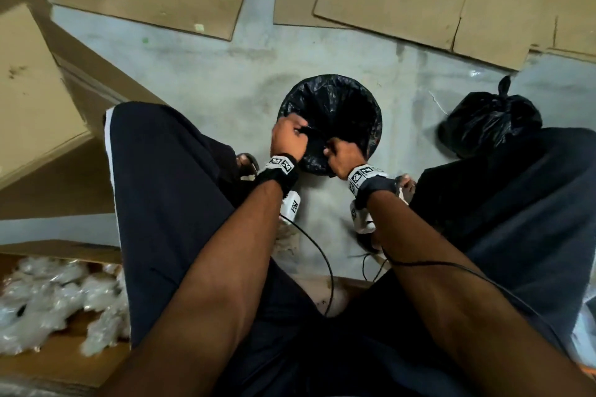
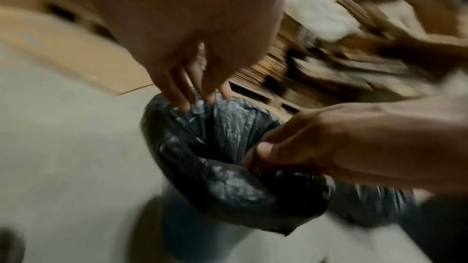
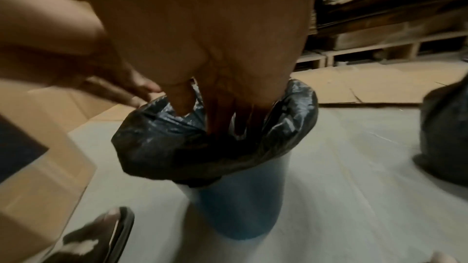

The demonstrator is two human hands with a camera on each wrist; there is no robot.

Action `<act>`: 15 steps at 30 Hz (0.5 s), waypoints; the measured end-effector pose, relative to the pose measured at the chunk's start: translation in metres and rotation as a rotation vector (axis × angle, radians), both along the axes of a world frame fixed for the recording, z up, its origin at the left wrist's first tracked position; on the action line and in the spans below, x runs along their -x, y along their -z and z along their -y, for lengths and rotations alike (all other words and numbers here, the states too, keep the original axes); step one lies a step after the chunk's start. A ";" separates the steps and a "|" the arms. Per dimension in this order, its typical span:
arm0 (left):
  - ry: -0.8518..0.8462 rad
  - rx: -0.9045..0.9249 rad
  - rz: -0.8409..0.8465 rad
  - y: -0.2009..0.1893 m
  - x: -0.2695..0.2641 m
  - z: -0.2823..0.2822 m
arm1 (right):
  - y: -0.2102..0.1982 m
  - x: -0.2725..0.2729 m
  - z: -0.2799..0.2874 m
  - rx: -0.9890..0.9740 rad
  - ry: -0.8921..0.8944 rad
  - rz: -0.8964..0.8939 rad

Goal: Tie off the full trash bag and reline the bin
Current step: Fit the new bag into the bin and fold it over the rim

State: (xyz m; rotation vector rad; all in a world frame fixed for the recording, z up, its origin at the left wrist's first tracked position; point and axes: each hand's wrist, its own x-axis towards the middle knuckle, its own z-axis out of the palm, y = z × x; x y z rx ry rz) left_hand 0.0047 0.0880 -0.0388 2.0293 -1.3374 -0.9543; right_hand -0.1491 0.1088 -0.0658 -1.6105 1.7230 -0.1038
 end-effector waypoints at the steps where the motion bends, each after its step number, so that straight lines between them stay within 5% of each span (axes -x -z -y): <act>1: 0.163 -0.071 0.039 0.002 0.002 0.008 | 0.005 -0.002 -0.002 -0.086 -0.091 -0.025; 4: 0.545 -0.240 0.224 0.009 0.007 0.033 | 0.013 -0.003 -0.001 -0.210 -0.272 0.033; 8: 1.026 -0.325 0.686 0.018 0.008 0.041 | 0.007 0.001 0.025 -0.179 -0.242 0.095; 15: 1.208 -0.289 1.070 0.030 0.021 0.041 | 0.006 0.015 0.081 -0.029 -0.324 -0.146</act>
